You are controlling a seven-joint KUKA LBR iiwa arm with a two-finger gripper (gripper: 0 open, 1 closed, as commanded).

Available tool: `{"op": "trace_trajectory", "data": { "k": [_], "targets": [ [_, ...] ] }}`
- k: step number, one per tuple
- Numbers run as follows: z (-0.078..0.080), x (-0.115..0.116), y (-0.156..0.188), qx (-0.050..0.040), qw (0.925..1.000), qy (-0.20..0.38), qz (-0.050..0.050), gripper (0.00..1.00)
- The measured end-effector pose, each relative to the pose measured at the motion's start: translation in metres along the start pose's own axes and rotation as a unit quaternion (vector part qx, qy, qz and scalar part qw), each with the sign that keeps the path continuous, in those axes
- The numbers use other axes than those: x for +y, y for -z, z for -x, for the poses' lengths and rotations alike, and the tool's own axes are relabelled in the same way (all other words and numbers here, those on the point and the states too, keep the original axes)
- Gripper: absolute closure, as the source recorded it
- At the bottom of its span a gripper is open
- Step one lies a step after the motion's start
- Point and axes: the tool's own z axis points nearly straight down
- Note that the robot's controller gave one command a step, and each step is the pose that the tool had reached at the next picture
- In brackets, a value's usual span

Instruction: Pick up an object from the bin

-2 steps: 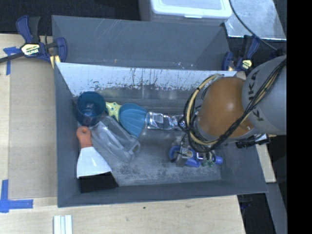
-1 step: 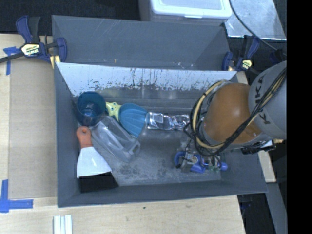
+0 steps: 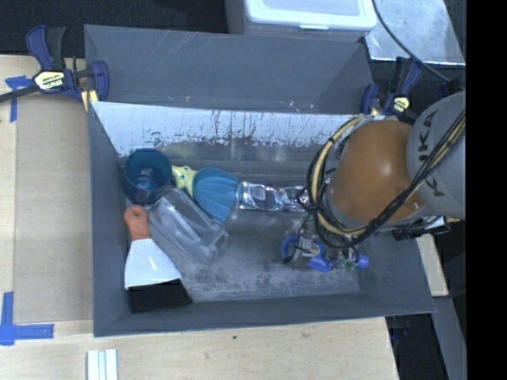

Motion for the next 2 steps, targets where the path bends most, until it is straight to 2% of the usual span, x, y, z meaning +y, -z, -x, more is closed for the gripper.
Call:
{"op": "trace_trajectory", "data": {
  "k": [1, 2],
  "targets": [
    [-0.005, -0.017, 0.059, 0.0022, 1.0000, 0.006, -0.002, 1.00],
    [0.000, -0.011, 0.046, 0.0044, 1.0000, 0.000, -0.001, 1.00]
  ]
}}
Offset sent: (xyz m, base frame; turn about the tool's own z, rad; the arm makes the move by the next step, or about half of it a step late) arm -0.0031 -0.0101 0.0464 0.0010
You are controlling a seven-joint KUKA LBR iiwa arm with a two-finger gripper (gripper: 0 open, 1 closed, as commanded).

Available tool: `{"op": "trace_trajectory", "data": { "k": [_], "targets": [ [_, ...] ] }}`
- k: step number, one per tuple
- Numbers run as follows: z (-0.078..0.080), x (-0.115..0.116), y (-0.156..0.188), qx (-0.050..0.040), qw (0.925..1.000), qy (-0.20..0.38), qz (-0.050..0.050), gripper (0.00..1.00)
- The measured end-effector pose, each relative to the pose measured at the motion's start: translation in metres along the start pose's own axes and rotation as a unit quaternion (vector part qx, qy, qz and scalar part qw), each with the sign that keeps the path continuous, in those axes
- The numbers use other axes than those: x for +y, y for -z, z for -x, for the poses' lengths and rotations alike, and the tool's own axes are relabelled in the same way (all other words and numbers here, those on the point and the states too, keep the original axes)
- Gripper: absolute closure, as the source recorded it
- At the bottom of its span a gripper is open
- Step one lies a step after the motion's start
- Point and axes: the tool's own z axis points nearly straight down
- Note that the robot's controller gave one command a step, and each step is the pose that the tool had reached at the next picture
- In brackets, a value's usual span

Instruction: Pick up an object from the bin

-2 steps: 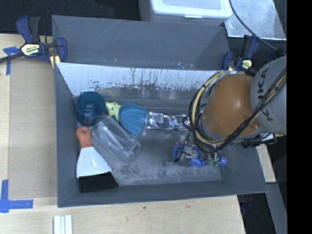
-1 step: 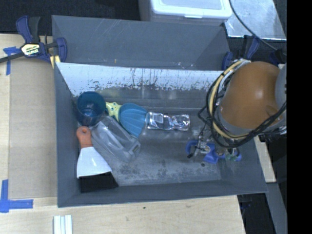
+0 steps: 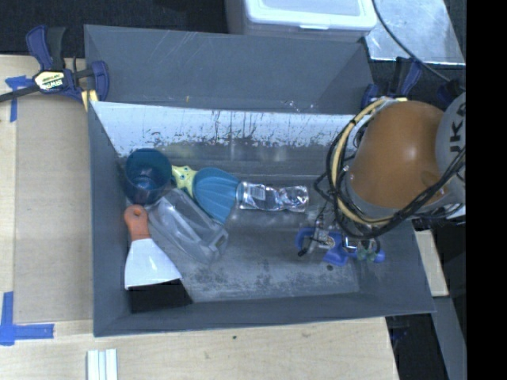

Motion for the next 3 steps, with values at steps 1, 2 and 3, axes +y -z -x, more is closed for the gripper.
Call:
{"op": "trace_trajectory", "data": {
  "k": [1, 2, 3],
  "targets": [
    [-0.001, -0.001, 0.023, -0.0028, 1.0000, 0.007, 0.000, 1.00],
    [-0.005, 0.009, 0.018, -0.0008, 1.0000, 0.008, 0.000, 1.00],
    [0.003, 0.000, -0.005, -0.0026, 1.0000, -0.004, -0.001, 1.00]
  ]
}}
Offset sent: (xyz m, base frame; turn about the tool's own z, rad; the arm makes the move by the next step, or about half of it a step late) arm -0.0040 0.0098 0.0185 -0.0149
